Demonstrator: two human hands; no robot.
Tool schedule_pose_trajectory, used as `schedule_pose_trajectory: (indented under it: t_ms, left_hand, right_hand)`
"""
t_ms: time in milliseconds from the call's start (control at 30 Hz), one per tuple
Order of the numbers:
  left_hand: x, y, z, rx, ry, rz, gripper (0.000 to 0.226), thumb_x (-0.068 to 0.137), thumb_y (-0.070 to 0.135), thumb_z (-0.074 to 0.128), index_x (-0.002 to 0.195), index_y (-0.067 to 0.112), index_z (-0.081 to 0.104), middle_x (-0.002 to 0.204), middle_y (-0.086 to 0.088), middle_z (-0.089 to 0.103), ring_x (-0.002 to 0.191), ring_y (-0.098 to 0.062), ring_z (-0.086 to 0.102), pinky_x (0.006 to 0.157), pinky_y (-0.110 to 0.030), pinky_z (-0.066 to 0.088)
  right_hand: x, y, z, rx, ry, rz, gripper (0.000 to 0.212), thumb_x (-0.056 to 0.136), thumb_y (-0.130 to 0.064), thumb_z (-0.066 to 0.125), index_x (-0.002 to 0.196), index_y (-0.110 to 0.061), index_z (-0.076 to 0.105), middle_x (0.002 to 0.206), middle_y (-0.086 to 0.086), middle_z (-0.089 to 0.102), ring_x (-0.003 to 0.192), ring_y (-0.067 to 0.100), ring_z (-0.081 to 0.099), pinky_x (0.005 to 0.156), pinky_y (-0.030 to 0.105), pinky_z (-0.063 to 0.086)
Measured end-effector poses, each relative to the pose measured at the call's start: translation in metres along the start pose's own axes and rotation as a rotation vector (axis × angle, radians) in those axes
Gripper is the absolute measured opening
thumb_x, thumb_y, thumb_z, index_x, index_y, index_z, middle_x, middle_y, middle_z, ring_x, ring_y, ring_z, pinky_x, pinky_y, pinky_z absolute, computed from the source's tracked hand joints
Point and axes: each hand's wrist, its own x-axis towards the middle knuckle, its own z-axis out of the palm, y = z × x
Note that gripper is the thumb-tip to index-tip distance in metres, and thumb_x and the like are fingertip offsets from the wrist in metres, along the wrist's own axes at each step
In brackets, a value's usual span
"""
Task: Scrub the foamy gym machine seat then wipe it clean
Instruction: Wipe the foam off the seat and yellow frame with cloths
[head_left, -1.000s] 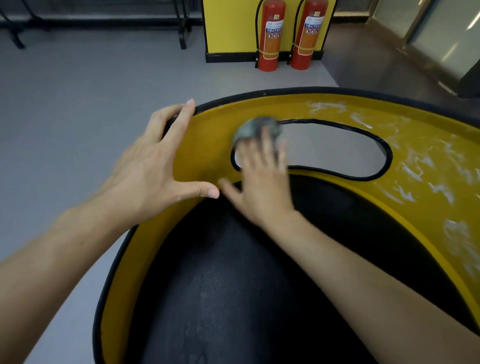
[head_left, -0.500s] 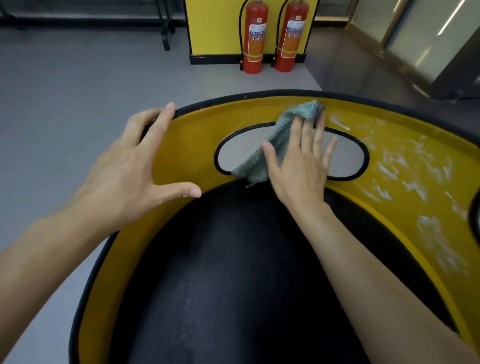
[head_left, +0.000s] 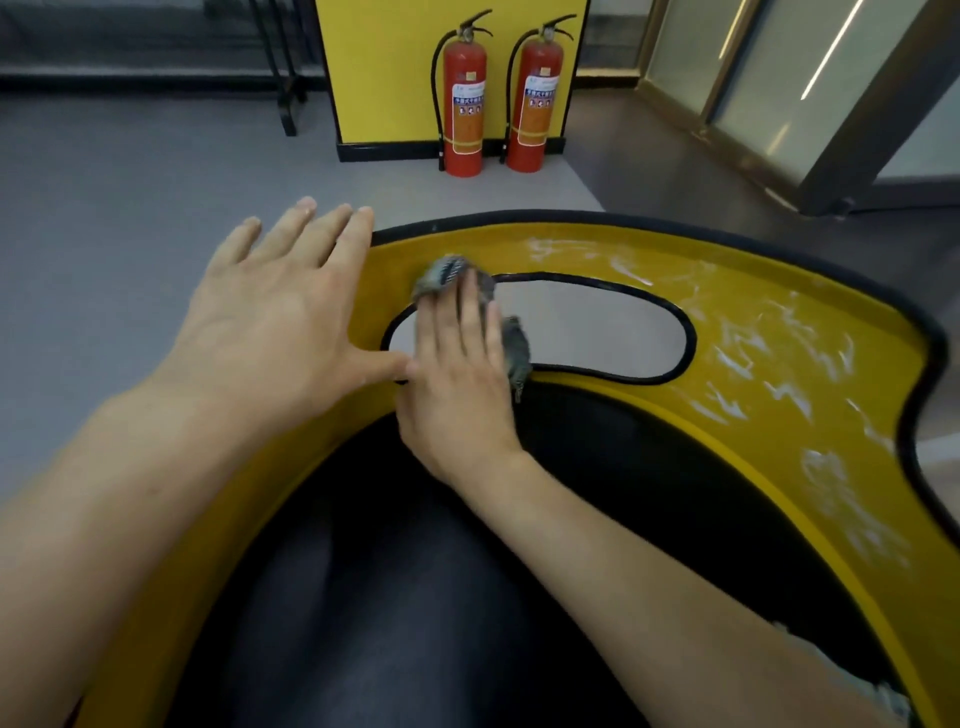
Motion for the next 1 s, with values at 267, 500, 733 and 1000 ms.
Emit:
schedule_pose_trajectory:
  t_ms: [267,500,733,1000]
  left_hand:
    - [0.020,0.024,0.014,0.056,0.125,0.087,0.123,0.068,0.094,0.035,0.162,0.020,0.004,0.168,-0.002,0.015,0.156,-0.021,0.006,0.125,-0.048,0.007]
    - [0.018,0.023,0.025,0.089,0.206,0.102,0.121,0.071,0.091,0.039,0.160,0.012,0.017,0.166,-0.008,0.024,0.155,-0.024,0.015,0.123,-0.047,0.010]
    - [0.020,0.022,0.028,0.080,0.232,0.108,0.119,0.072,0.090,0.041,0.160,0.013,0.017,0.164,-0.009,0.028,0.154,-0.026,0.020,0.123,-0.049,0.013]
    - [0.018,0.022,0.027,0.065,0.233,0.128,0.118,0.073,0.091,0.038,0.160,0.013,0.018,0.164,-0.009,0.028,0.154,-0.026,0.019,0.123,-0.049,0.012]
  right_hand:
    - [-0.006,0.080,-0.012,-0.101,0.010,0.260,0.098,0.093,-0.050,0.052,0.162,-0.008,-0.004,0.170,0.013,-0.006,0.156,0.028,-0.016,0.124,0.059,0.000]
    - [0.006,0.052,-0.017,0.003,0.005,0.339,0.096,0.090,-0.040,0.054,0.160,-0.003,-0.001,0.168,0.021,-0.005,0.154,0.038,-0.016,0.125,0.057,-0.004]
    - [0.004,0.036,-0.005,-0.064,-0.039,0.093,0.087,0.097,-0.047,0.041,0.160,-0.010,-0.006,0.169,0.013,-0.009,0.154,0.029,-0.020,0.123,0.059,-0.008]
    - [0.002,0.068,-0.022,0.006,0.073,0.488,0.092,0.090,-0.032,0.055,0.160,-0.003,0.003,0.169,0.018,0.001,0.155,0.037,-0.011,0.125,0.058,0.001]
